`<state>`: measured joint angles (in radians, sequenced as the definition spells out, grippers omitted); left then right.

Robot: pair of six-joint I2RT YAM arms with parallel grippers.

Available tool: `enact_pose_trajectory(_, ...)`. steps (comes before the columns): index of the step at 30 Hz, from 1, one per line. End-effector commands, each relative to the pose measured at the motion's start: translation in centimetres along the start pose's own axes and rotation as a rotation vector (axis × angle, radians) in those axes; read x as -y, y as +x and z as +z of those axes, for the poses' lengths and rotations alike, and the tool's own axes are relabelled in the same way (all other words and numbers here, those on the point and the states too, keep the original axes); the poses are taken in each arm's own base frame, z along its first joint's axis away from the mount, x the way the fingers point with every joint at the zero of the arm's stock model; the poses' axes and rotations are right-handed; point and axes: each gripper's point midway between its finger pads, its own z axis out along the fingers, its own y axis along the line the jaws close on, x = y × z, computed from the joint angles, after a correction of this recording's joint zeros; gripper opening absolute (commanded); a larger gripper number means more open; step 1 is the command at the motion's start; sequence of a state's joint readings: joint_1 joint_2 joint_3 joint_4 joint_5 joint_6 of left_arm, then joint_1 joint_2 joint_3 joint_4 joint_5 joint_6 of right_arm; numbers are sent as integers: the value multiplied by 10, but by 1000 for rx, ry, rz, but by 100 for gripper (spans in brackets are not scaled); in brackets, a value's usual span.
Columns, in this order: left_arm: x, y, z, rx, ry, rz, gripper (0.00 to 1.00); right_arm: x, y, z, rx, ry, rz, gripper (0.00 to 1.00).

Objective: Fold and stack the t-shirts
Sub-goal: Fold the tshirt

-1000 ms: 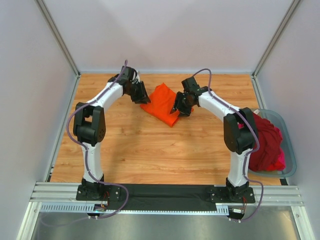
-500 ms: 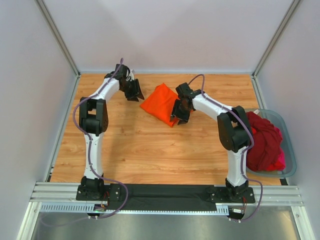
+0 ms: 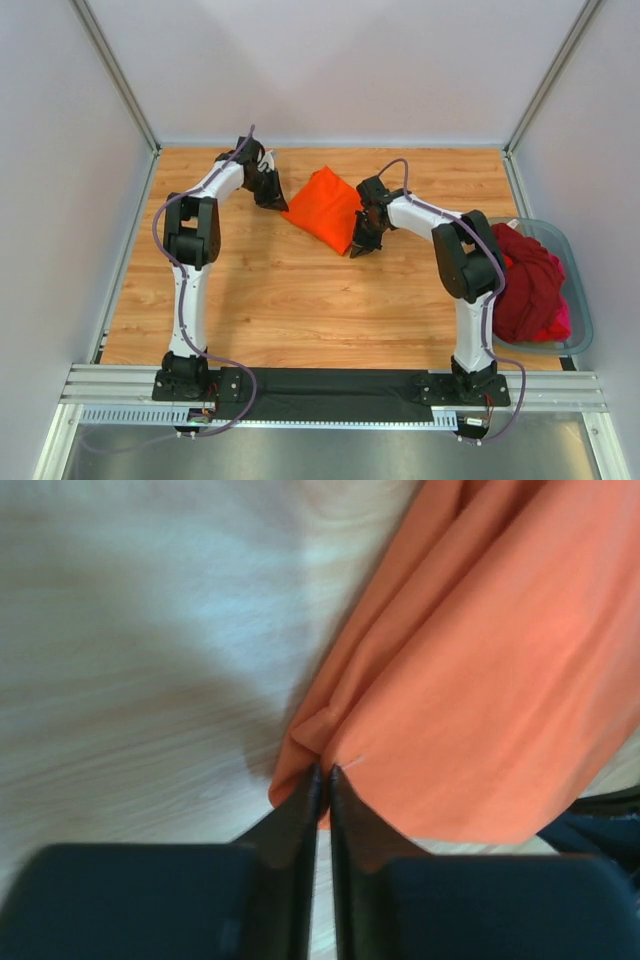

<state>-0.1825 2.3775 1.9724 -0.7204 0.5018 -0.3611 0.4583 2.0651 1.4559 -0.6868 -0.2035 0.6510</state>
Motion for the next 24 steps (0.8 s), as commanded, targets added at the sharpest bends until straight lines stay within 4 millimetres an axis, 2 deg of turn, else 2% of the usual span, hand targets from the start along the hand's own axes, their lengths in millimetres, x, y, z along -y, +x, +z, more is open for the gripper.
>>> enact_pose_trajectory(1,-2,21,-8,-50,-45,-70,6,10,3,-15,30,-25,-95,1)
enact_pose_trajectory(2,-1,25,-12,-51,-46,-89,4,13,7,-18,23,-33,-121,0)
enact_pose_trajectory(3,-5,41,-10,-77,-65,-159,3,15,11,-20,19,-35,-133,0)
enact_pose_trajectory(4,6,42,-24,-54,-60,-168,3,22,19,-19,1,-21,-139,0)
enact_pose_trajectory(5,9,58,-23,-75,-30,-193,5,24,21,-24,7,-23,-150,0)
enact_pose_trajectory(7,28,67,-40,-61,-28,-205,15,30,31,-26,-16,-13,-146,0)
enact_pose_trajectory(8,29,73,-43,-65,-40,-206,18,29,32,-30,-15,-23,-146,2)
enact_pose_trajectory(11,32,83,-56,-91,-71,-222,22,13,28,-48,25,-84,-139,14)
enact_pose_trajectory(12,26,86,-63,-101,-126,-230,24,8,24,-54,42,-100,-140,24)
enact_pose_trajectory(14,17,87,-70,-104,-199,-232,30,-2,11,-62,79,-122,-149,31)
enact_pose_trajectory(16,19,71,-74,-60,-186,-213,30,-4,2,-61,81,-118,-143,34)
enact_pose_trajectory(17,25,63,-73,-36,-148,-202,31,-10,-11,-68,111,-123,-143,33)
enact_pose_trajectory(18,44,42,-70,13,-32,-165,31,-10,-21,-70,122,-127,-130,31)
enact_pose_trajectory(20,60,23,-68,53,50,-146,31,-11,-35,-68,125,-128,-123,29)
enact_pose_trajectory(21,72,6,-62,79,122,-122,31,-19,-52,-76,161,-144,-124,28)
enact_pose_trajectory(23,83,-9,-54,88,189,-117,31,-20,-67,-69,160,-147,-111,28)
enact_pose_trajectory(24,89,-21,-45,89,237,-118,31,-25,-81,-73,187,-163,-109,28)
